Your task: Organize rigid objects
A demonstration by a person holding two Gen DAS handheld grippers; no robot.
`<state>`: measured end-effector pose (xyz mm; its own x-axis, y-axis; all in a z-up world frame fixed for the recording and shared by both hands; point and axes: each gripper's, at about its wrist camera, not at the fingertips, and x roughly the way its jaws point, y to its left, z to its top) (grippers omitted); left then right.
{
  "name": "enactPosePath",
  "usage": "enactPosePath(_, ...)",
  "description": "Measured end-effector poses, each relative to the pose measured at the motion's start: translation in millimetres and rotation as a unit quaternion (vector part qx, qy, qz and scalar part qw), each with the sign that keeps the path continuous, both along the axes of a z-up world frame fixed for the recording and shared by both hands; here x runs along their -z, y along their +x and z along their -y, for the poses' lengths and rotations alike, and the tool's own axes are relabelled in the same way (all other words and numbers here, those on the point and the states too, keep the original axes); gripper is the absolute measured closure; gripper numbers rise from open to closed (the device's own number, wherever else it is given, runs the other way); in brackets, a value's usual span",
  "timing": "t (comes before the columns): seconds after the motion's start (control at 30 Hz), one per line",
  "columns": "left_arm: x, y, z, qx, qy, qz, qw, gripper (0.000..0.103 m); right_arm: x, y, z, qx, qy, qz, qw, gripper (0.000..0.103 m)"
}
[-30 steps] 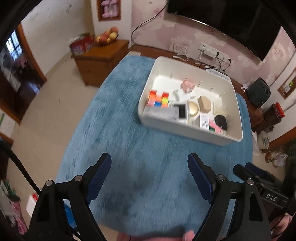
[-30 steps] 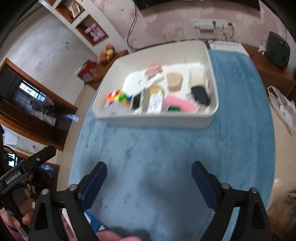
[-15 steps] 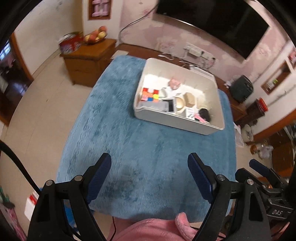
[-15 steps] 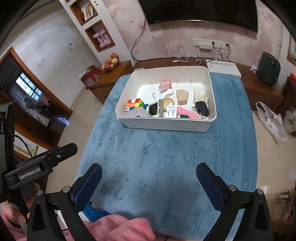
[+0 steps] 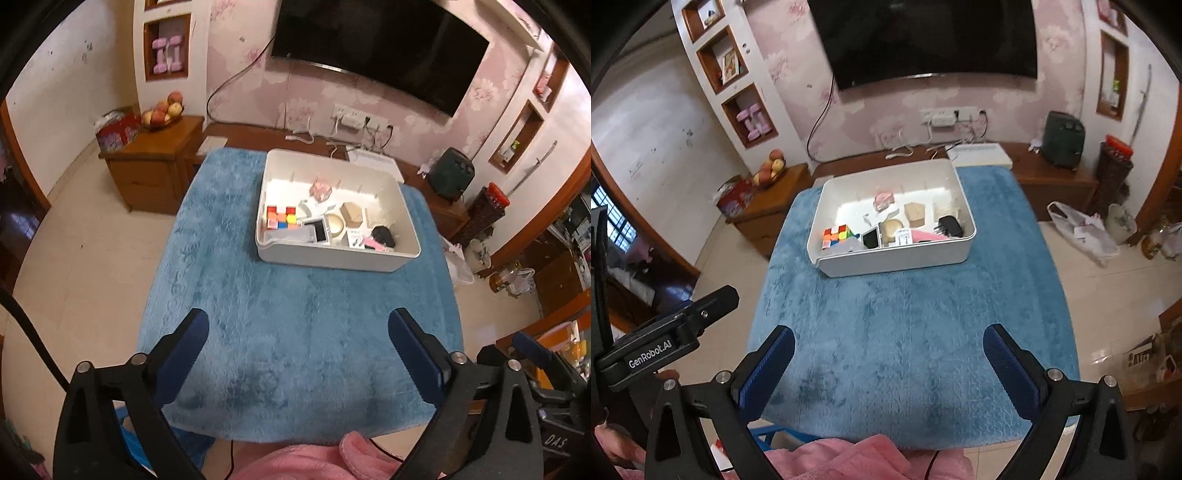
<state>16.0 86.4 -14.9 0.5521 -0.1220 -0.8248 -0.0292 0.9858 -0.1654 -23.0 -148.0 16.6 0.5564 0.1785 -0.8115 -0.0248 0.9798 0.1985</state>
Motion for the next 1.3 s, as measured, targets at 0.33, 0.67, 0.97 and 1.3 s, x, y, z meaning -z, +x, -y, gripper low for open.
enactPosePath(0.33, -28.2, -8.1, 23.8, -0.011, 0.080, 0.074, 0.9940, 0.003, -15.9, 4.1, 10.0, 0.002, -0.004, 0.032, 0.999, 0.001)
enactPosePath(0.67, -30.4, -16.1, 45.1, -0.028, 0.134, 0.113, 0.9840, 0.002, -12.9, 5.6, 17.6, -0.012, -0.008, 0.043, 0.999, 0.001)
enactPosePath(0.97, -38.2, -18.9, 53.1, -0.038, 0.138, 0.144, 0.9792, 0.002, -20.3, 6.8, 28.0, -0.008, -0.015, 0.078, 0.997, 0.001)
enactPosePath(1.3, -40.7, -19.1, 61.4, -0.036, 0.144, 0.155, 0.9766, 0.002, -21.6, 9.5, 29.5, -0.014, -0.013, 0.091, 0.996, 0.001)
